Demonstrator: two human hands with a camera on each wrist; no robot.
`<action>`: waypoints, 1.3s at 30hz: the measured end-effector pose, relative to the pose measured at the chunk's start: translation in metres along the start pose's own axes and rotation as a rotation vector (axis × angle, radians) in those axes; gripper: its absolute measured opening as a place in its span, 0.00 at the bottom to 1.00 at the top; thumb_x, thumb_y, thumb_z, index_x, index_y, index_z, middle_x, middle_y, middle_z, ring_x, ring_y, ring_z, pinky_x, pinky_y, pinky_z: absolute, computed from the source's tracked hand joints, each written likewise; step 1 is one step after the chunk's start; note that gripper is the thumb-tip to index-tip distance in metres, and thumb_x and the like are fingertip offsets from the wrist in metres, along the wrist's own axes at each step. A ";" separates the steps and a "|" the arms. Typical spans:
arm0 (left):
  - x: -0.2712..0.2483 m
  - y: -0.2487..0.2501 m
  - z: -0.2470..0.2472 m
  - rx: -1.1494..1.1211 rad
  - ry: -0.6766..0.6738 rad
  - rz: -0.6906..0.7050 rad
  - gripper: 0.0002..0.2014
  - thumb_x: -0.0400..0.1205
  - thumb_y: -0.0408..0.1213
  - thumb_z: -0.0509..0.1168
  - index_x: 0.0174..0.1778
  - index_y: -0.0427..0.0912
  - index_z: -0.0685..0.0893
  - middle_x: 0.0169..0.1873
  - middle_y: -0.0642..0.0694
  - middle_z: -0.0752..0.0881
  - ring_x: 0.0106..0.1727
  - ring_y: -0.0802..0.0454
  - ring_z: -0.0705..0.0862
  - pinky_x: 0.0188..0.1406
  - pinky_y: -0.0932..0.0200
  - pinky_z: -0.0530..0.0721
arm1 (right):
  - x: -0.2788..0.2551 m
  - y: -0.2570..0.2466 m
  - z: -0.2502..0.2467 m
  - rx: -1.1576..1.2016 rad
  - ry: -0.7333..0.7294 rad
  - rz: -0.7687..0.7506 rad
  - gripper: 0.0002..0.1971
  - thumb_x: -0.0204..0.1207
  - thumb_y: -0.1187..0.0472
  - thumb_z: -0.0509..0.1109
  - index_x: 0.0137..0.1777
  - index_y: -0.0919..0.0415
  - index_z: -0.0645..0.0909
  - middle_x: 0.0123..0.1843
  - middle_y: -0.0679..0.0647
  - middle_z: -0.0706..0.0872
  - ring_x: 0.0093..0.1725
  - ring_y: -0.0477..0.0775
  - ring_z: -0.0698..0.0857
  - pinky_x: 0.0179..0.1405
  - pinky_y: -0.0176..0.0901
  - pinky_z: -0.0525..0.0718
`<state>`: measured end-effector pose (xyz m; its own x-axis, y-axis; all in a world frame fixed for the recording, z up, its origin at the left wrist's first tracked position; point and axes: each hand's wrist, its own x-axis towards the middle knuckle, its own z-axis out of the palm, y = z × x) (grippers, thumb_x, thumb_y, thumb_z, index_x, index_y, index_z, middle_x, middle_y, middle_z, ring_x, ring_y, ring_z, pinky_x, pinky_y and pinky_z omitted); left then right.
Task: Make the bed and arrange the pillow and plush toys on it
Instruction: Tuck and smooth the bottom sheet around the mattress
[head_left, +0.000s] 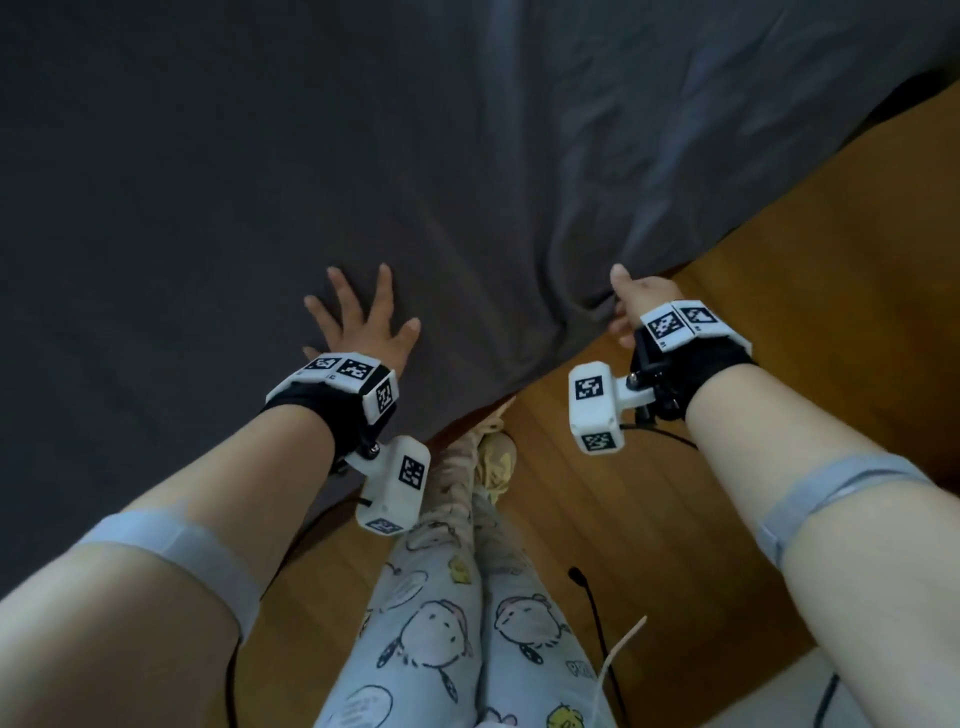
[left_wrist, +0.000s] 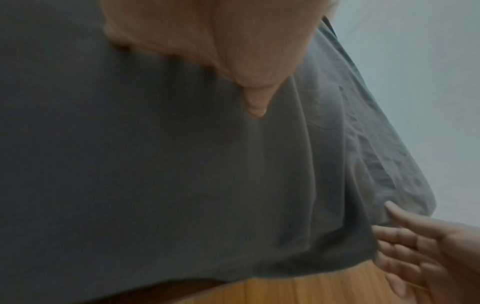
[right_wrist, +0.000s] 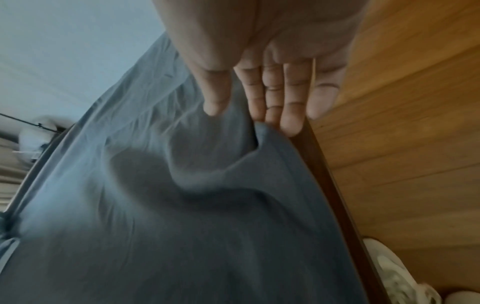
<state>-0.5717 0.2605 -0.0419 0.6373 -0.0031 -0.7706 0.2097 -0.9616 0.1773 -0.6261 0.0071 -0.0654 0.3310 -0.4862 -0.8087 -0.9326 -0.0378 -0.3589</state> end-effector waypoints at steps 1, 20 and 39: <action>0.005 0.006 -0.002 0.013 0.011 0.011 0.33 0.83 0.55 0.53 0.80 0.64 0.42 0.81 0.49 0.29 0.81 0.38 0.30 0.77 0.26 0.45 | 0.004 -0.002 -0.001 -0.027 -0.011 0.032 0.24 0.77 0.41 0.60 0.31 0.61 0.78 0.37 0.58 0.85 0.46 0.65 0.87 0.61 0.62 0.82; 0.063 0.089 -0.020 0.102 0.098 -0.051 0.44 0.78 0.62 0.58 0.79 0.60 0.34 0.79 0.40 0.27 0.81 0.39 0.29 0.76 0.26 0.41 | 0.070 -0.035 -0.080 -0.166 0.054 0.253 0.42 0.70 0.28 0.53 0.68 0.64 0.74 0.63 0.64 0.84 0.60 0.70 0.83 0.66 0.63 0.78; 0.016 0.241 0.077 -0.295 0.287 -0.372 0.37 0.83 0.51 0.56 0.82 0.50 0.41 0.82 0.43 0.34 0.83 0.42 0.36 0.80 0.35 0.45 | 0.171 -0.046 -0.216 -0.070 -0.241 -0.045 0.18 0.79 0.53 0.67 0.30 0.61 0.73 0.12 0.46 0.79 0.12 0.43 0.79 0.16 0.29 0.79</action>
<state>-0.5680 0.0078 -0.0584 0.6484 0.4369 -0.6235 0.6318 -0.7657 0.1205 -0.5577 -0.2629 -0.0869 0.3891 -0.2611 -0.8834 -0.9212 -0.1191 -0.3705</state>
